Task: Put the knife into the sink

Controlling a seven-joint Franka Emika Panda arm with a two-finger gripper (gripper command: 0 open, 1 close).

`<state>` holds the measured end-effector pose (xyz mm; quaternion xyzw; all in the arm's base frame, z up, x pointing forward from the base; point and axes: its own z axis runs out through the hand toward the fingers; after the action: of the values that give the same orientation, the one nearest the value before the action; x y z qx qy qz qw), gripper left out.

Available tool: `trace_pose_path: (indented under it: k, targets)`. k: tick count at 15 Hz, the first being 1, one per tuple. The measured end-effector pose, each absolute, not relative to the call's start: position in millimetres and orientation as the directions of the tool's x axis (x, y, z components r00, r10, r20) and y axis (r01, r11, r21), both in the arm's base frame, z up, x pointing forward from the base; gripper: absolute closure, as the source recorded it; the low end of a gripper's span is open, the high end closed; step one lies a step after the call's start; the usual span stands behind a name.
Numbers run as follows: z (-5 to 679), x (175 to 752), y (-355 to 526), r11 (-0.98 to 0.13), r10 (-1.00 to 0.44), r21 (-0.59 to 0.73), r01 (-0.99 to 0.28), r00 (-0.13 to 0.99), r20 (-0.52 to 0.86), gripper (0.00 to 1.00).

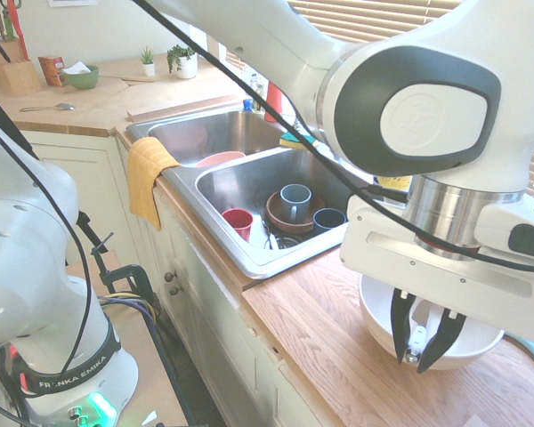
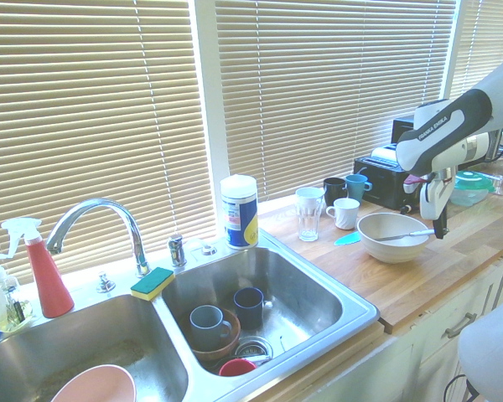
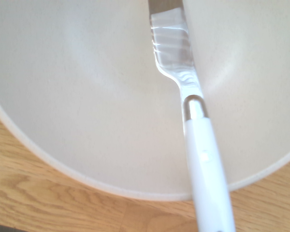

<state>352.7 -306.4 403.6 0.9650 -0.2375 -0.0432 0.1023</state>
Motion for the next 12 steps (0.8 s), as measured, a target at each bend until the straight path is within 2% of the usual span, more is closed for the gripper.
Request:
trace_pose_path:
  k: [7, 10, 12]
  targets:
    - [414, 355, -302, -0.864, -0.478, 0.182, -0.470, 0.879, -0.001, 1.00]
    - [462, 351, -289, -0.862, -0.479, 0.149, -0.485, 0.875, 0.075, 1.00]
    - [497, 350, -266, -0.830, -0.540, 0.084, -0.551, 0.833, 0.122, 1.00]
